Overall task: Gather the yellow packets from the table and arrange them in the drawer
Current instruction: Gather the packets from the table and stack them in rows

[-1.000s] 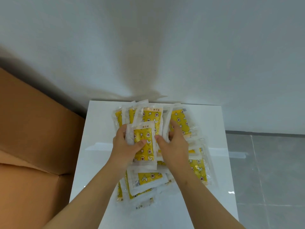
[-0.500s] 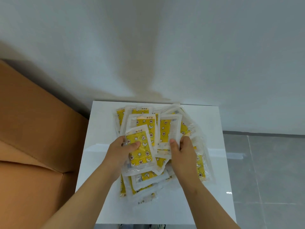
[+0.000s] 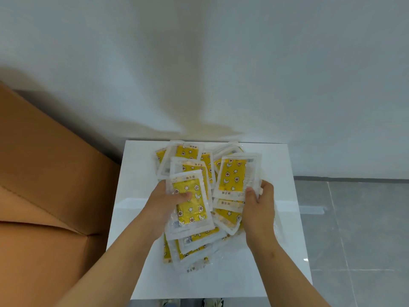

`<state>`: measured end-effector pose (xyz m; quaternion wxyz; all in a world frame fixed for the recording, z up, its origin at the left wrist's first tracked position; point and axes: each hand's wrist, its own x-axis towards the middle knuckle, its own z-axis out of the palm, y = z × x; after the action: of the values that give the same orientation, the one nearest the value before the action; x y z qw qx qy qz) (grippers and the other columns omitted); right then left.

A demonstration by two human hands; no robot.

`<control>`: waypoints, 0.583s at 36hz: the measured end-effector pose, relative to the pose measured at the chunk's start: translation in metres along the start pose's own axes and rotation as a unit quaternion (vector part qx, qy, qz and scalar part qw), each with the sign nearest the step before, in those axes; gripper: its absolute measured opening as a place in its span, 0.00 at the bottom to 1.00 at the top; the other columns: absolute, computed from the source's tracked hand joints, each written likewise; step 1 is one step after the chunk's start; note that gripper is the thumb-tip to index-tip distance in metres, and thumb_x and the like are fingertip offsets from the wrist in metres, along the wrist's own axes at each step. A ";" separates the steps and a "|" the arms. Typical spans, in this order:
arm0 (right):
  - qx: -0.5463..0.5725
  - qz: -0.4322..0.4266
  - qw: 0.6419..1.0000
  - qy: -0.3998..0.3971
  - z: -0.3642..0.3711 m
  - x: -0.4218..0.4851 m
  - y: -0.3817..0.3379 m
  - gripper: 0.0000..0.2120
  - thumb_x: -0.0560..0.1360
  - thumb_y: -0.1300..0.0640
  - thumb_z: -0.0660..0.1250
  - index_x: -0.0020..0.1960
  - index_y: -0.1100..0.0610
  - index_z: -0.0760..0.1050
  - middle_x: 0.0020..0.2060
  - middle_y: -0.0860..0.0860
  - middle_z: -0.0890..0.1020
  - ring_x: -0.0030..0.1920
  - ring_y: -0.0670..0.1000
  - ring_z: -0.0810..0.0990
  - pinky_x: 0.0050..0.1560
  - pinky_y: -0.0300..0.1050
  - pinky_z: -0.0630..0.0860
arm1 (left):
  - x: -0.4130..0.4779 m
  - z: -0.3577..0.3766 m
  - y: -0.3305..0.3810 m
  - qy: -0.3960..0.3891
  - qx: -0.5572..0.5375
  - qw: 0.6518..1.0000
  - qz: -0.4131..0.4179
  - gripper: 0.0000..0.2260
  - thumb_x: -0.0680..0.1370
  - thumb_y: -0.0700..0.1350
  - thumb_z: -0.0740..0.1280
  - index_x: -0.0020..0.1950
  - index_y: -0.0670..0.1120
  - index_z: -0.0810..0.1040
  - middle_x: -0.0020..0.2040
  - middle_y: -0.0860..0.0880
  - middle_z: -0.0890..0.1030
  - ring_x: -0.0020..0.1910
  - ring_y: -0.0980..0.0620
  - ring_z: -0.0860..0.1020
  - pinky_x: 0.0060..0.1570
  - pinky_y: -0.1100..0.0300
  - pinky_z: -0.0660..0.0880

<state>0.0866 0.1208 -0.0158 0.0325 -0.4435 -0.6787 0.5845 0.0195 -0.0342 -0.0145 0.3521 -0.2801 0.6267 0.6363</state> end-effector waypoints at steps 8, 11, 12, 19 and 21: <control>0.025 0.015 1.000 0.004 -0.020 -0.010 -0.003 0.07 0.82 0.55 0.54 0.59 0.53 0.66 0.43 0.45 0.77 0.43 0.46 0.79 0.38 0.40 0.76 | -0.019 0.019 -0.009 -0.053 -0.034 0.998 -0.014 0.08 0.75 0.39 0.68 0.53 0.49 0.76 0.50 0.47 0.83 0.44 0.50 0.82 0.39 0.55 0.81; 0.031 0.009 0.999 -0.002 -0.030 -0.020 -0.006 0.05 0.82 0.54 0.54 0.52 0.54 0.67 0.41 0.48 0.78 0.41 0.47 0.80 0.35 0.38 0.75 | -0.033 0.022 -0.008 -0.050 -0.051 0.997 -0.013 0.07 0.76 0.40 0.66 0.53 0.48 0.77 0.49 0.47 0.83 0.45 0.49 0.82 0.40 0.55 0.81; 0.030 0.007 1.000 -0.006 -0.033 -0.024 -0.007 0.05 0.82 0.53 0.54 0.51 0.53 0.67 0.42 0.48 0.78 0.41 0.47 0.80 0.36 0.39 0.75 | -0.039 0.022 -0.008 -0.048 -0.058 0.997 -0.008 0.07 0.76 0.40 0.66 0.54 0.48 0.77 0.49 0.47 0.83 0.46 0.48 0.82 0.43 0.54 0.80; 0.018 0.007 1.000 -0.023 -0.048 -0.053 -0.014 0.08 0.80 0.49 0.57 0.43 0.48 0.67 0.44 0.50 0.80 0.44 0.51 0.82 0.42 0.47 0.80 | -0.089 0.018 -0.012 -0.035 -0.108 0.994 -0.001 0.05 0.78 0.40 0.64 0.52 0.46 0.77 0.48 0.45 0.84 0.47 0.46 0.81 0.44 0.52 0.77; 0.017 0.006 0.999 -0.030 -0.050 -0.061 -0.016 0.08 0.80 0.49 0.58 0.42 0.49 0.67 0.43 0.51 0.79 0.43 0.51 0.81 0.41 0.46 0.79 | -0.099 0.016 -0.017 -0.026 -0.114 0.993 -0.002 0.06 0.78 0.40 0.63 0.53 0.45 0.77 0.50 0.44 0.83 0.47 0.46 0.81 0.44 0.51 0.77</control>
<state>0.1429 0.1215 0.0423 0.0160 -0.4292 -0.6669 0.6089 0.0927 -0.0285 0.0550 0.3354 -0.3029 0.5403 0.7098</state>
